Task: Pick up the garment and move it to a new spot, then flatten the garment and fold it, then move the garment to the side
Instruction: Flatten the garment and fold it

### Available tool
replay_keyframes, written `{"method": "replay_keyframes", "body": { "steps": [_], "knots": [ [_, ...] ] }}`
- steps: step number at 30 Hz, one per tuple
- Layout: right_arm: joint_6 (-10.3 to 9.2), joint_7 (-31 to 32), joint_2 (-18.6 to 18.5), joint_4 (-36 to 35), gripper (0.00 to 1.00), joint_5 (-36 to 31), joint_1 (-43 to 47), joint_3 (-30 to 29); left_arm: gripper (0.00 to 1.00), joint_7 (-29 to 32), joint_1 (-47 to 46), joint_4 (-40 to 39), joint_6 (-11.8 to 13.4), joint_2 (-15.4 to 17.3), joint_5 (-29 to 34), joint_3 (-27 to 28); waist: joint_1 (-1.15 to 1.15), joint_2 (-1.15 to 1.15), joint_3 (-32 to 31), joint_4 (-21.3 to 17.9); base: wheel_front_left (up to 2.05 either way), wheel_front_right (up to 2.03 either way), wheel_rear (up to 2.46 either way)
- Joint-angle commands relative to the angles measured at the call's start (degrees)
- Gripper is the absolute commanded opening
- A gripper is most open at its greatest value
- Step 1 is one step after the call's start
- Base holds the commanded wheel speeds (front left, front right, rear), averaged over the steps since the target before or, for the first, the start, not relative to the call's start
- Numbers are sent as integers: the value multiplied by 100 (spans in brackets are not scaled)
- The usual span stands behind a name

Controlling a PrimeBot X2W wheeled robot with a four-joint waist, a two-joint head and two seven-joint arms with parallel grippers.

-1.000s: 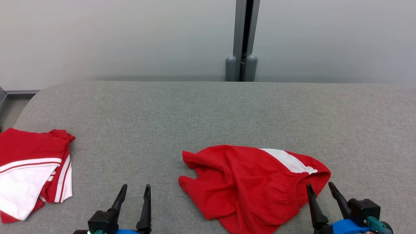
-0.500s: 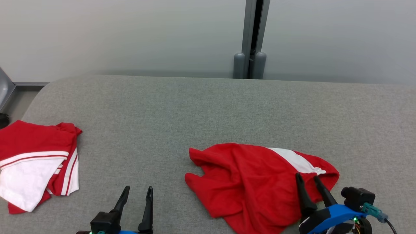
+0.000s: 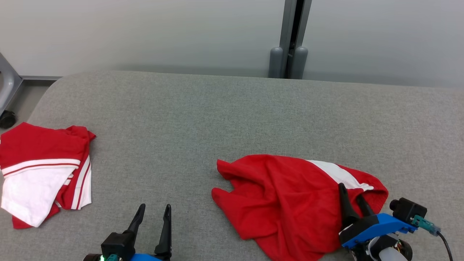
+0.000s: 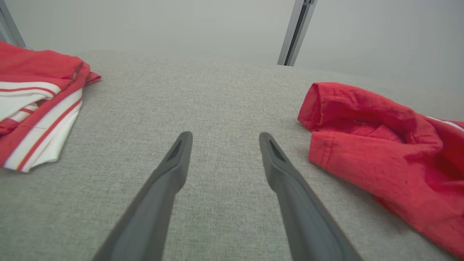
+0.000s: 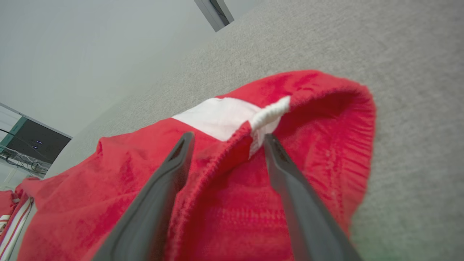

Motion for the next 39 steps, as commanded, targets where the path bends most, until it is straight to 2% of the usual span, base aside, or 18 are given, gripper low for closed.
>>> {"method": "replay_keyframes", "body": {
  "steps": [1,2,3,8,14,15,16,17,18,20,22,24,29,32,35,39],
  "knots": [
    [1,0,-4,54,42,91,-125,30,100,-17,-75,-10,-9,-3,-30,6,0,0,21,3,0,0,0],
    [1,0,-3,3,2,81,-178,42,100,-17,-88,-10,-10,-4,-32,3,0,0,33,2,0,0,0],
    [0,-1,-4,-151,0,93,-255,-2,100,-17,-119,-7,-10,-4,-37,-8,0,0,58,6,0,0,0],
    [0,-1,-6,-646,0,-207,-647,-79,100,-17,-208,10,-17,-3,-63,-110,0,0,121,112,0,0,0],
    [1,-2,-4,-1084,0,-330,-1973,379,100,-16,-339,57,-24,-2,-114,-237,0,0,114,512,0,0,0],
    [1,-2,-4,-1084,0,-330,-1973,379,100,-16,-339,57,-24,-2,-114,-237,0,0,114,512,0,0,0],
    [1,-1,-4,-1245,0,-195,-2466,665,100,-17,-351,75,-15,-3,-128,-273,0,0,73,685,0,0,0],
    [1,-1,-4,-1245,0,-195,-2466,665,100,-17,-351,75,-15,-3,-128,-273,0,0,73,685,0,0,0],
    [0,-3,-4,-1457,0,-4,-2922,1009,100,-17,-321,100,-2,-3,-116,-276,0,0,19,840,0,0,0],
    [0,-2,-10,-1577,0,121,-3105,1160,100,-17,-294,110,6,-3,-113,-270,0,0,-7,905,0,0,0],
    [0,-1,-15,-1940,0,486,-3443,1633,100,-17,-197,134,21,-3,-81,-217,0,0,-94,1020,0,0,0],
    [0,-2,-22,-2047,0,583,-3488,1730,100,-17,-167,134,21,-6,-72,-195,0,0,-122,1027,0,0,0],
    [0,-1,-21,-2418,0,933,-2940,2157,100,-17,8,86,61,-6,-125,-64,0,0,-207,831,0,0,0],
    [0,-1,-80,-2374,0,758,-2339,2547,100,-17,91,47,91,-4,-164,-21,0,0,-196,587,0,0,0],
    [0,1,-513,-2029,0,682,-1481,2809,100,-17,57,22,105,-2,-165,5,0,0,-158,356,0,0,0],
    [1,-1,-982,-1525,0,579,-535,2828,100,-17,-75,-4,105,1,-163,38,0,0,-111,137,0,0,0]
  ]
}}
